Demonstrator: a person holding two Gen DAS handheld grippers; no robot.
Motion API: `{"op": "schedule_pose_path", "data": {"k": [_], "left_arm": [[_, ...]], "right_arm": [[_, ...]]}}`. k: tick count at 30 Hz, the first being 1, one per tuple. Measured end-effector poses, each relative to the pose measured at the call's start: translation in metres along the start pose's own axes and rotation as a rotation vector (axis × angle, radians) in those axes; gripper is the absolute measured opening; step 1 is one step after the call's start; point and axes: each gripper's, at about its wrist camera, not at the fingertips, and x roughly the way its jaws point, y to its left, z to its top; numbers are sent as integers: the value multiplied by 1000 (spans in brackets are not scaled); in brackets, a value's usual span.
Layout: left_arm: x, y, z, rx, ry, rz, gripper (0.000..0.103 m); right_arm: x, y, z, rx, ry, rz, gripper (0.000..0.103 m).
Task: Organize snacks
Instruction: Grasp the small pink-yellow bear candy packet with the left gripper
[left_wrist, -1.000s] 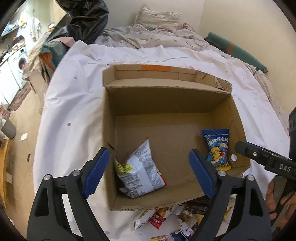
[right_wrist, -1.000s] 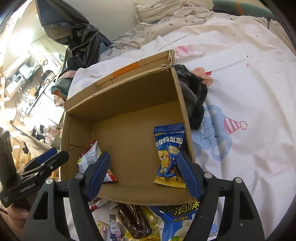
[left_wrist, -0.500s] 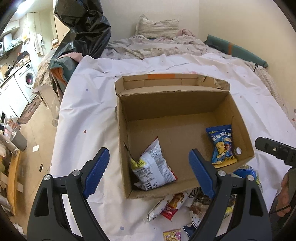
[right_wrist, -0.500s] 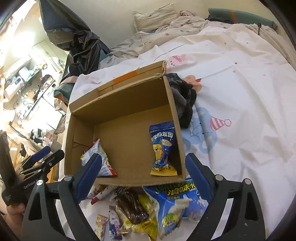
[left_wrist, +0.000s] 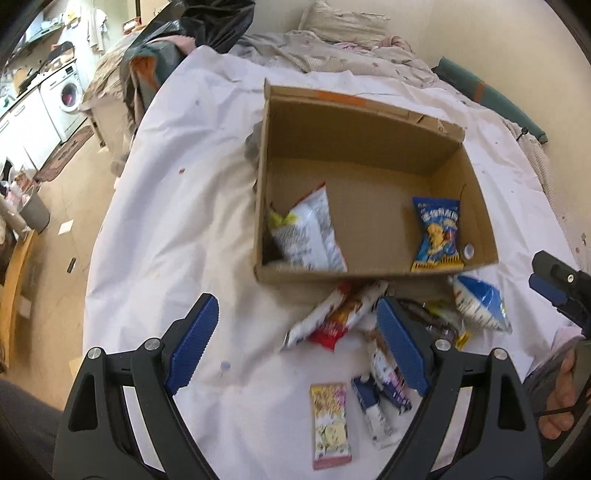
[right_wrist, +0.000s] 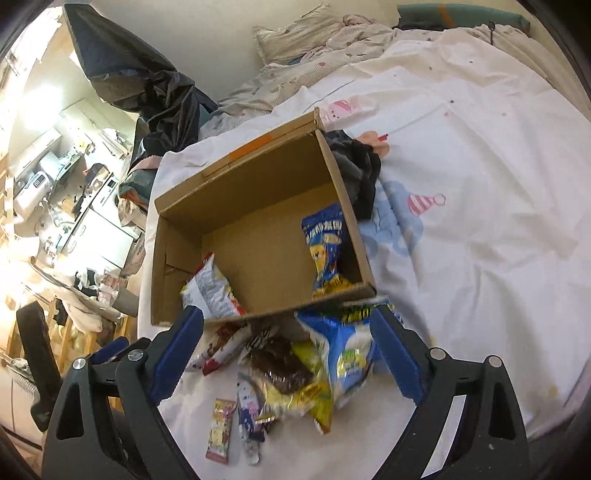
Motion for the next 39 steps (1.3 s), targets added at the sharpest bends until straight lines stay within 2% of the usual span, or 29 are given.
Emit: {"op": "schedule_pose_path", "data": {"k": [5,8,11,15,17,19,21,23,26,27,32,35,39], "left_arm": [[-4,8,-16,-38,9,9,85],[2,11,-26,-44,31,26,85],[25,14,-38,-58,145,32,85],[55,5,-64,-72,313,-50,84],[69,-7,-78,-19,380,-35,76],[78,-19,-87,56,408,20,75],[82,-26,-91,98,408,52,75],[82,-30,-91,117,399,61,69],[80,-31,-89,120,389,75,40],[79,-31,-89,122,387,75,22],[73,-19,-78,86,370,64,22],[61,-11,-68,46,322,69,22],[47,-3,-53,3,276,37,22]], "right_arm": [[-2,-6,-13,44,20,-18,94],[0,-21,-21,147,34,20,94],[2,-31,-23,216,40,23,94],[3,-32,-21,214,32,9,94],[4,-31,-21,213,35,7,94],[4,-31,-21,210,36,3,94],[3,-33,-21,213,33,1,94],[4,-37,-20,232,33,5,94],[6,-46,-21,275,42,1,94],[9,-49,-21,289,49,-8,94],[26,-52,-23,284,119,-102,94],[33,-38,-20,174,135,-160,94],[55,-17,-16,-15,186,-278,96]]}}
